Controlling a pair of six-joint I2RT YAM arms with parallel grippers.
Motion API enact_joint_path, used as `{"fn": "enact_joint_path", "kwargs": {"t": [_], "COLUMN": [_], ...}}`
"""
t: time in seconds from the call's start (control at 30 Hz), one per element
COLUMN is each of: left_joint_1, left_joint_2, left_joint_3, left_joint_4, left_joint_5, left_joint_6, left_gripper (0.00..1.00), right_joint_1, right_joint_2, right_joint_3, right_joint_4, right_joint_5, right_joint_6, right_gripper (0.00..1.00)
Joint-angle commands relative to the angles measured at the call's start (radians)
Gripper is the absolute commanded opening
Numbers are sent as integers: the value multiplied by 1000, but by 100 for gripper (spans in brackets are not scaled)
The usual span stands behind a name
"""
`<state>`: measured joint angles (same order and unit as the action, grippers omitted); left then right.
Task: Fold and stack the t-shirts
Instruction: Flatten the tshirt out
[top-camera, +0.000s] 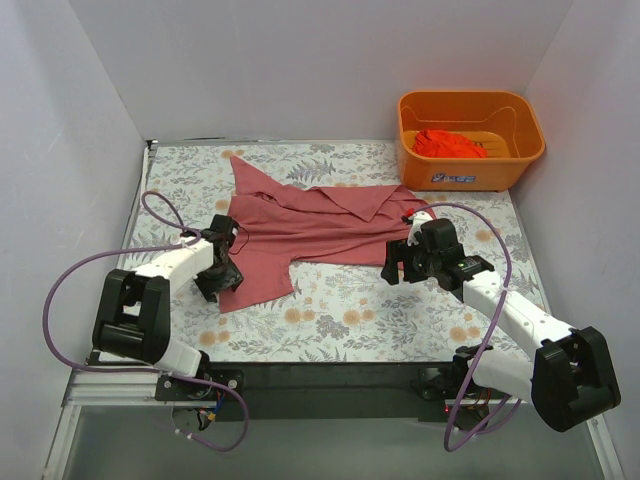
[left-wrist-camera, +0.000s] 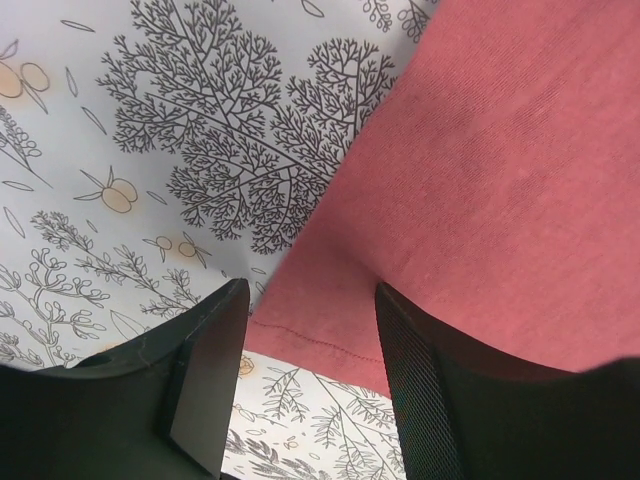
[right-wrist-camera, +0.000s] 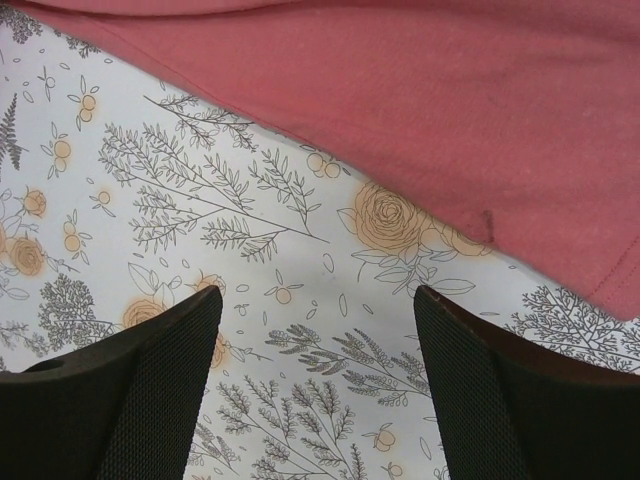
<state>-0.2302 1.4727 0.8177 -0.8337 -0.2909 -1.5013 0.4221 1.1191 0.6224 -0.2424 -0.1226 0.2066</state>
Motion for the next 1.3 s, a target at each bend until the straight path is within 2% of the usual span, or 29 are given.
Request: {"fn": "enact_joint_path", "kwargs": {"t": [0.0, 0.53, 0.67, 0.8, 0.87, 0.9, 1.07, 1.13, 1.27], "left_joint_1": [6, 15, 20, 22, 23, 23, 23, 23, 23], "left_joint_2": [15, 60, 60, 48, 41, 40, 11, -17, -83], "left_joint_3": [-11, -140, -140, -144, -152, -153, -135, -114, -74], "left_joint_4": [36, 137, 136, 142, 150, 151, 139, 122, 99], "left_joint_5": [-30, 42, 39, 38, 42, 42, 32, 24, -7], "left_joint_6": [18, -2, -2, 6, 9, 7, 12, 15, 29], "left_gripper": [52, 43, 33, 30, 24, 18, 5, 0, 0], "right_joint_1": [4, 4, 3, 4, 4, 3, -3, -34, -149], "right_joint_2": [-2, -8, -7, -10, -10, -10, -2, 7, 39], "right_joint_3": [0, 2, -1, 0, 2, 2, 3, 2, 8], "right_joint_4": [-9, -9, -9, -11, -9, -9, -20, -38, -64], "right_joint_5": [32, 37, 41, 57, 69, 74, 162, 219, 232], "right_joint_6": [1, -3, -3, 1, 2, 1, 7, 25, 66], "right_gripper": [84, 84, 84, 84, 84, 84, 83, 85, 90]}}
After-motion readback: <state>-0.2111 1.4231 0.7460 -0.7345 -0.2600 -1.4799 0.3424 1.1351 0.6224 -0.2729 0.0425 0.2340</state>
